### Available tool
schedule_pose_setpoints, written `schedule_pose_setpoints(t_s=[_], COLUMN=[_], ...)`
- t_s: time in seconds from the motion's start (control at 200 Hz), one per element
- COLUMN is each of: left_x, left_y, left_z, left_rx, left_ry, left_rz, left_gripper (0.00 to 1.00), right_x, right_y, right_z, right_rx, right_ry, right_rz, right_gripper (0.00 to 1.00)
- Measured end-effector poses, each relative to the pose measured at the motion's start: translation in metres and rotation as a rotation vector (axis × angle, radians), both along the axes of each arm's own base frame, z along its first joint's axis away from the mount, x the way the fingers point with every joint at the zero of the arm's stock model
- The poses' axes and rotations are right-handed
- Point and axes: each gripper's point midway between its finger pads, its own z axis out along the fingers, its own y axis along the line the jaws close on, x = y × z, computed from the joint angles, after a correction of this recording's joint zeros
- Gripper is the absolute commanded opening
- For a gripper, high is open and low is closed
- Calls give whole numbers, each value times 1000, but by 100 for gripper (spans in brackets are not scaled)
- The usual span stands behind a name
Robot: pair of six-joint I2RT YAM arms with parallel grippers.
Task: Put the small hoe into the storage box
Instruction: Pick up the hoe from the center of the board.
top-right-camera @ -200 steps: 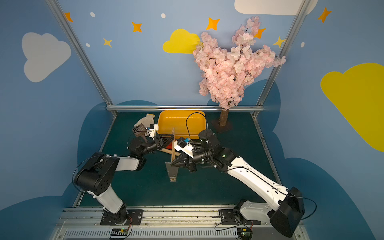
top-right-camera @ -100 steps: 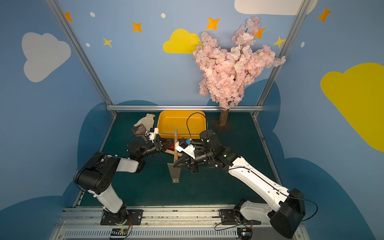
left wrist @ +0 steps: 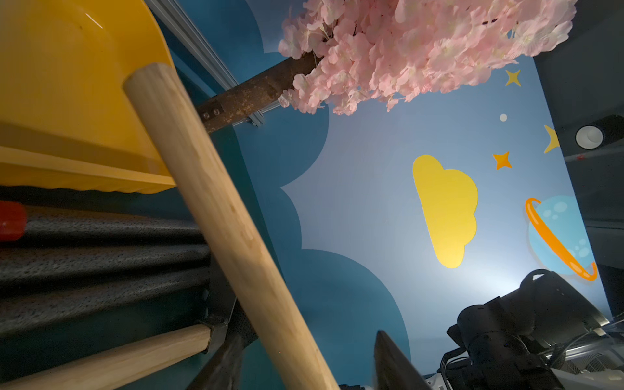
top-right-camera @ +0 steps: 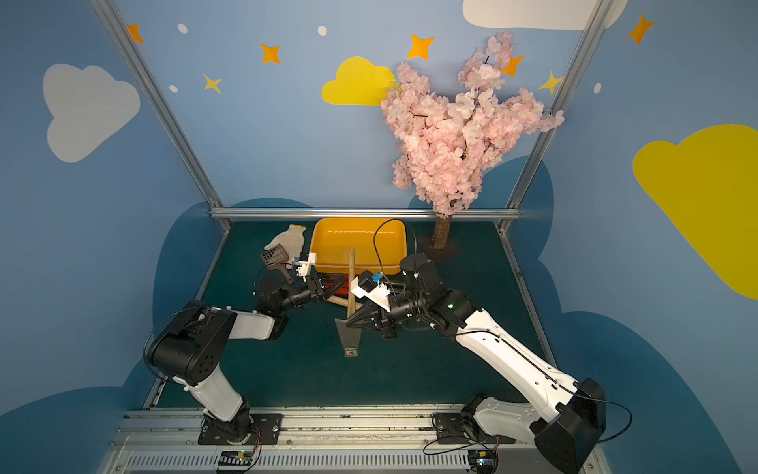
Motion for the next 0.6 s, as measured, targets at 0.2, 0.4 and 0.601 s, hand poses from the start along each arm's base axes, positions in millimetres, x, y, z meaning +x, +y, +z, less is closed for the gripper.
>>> schedule_pose_setpoints(t_s=[0.2, 0.4, 0.601], left_x=[9, 18, 25], left_y=[-14, -26, -30], left_z=[-12, -20, -22], left_rx=[-2, -7, -48], left_ry=[30, 43, 134], left_rz=[-23, -41, -43], left_gripper=[62, 59, 30], right_x=[-1, -3, -3], right_y=[2, 4, 8], right_z=[2, 1, -9], right_rx=[11, 18, -9], right_ry=[15, 32, 63], right_rz=[16, 37, 58], right_gripper=[0, 0, 0])
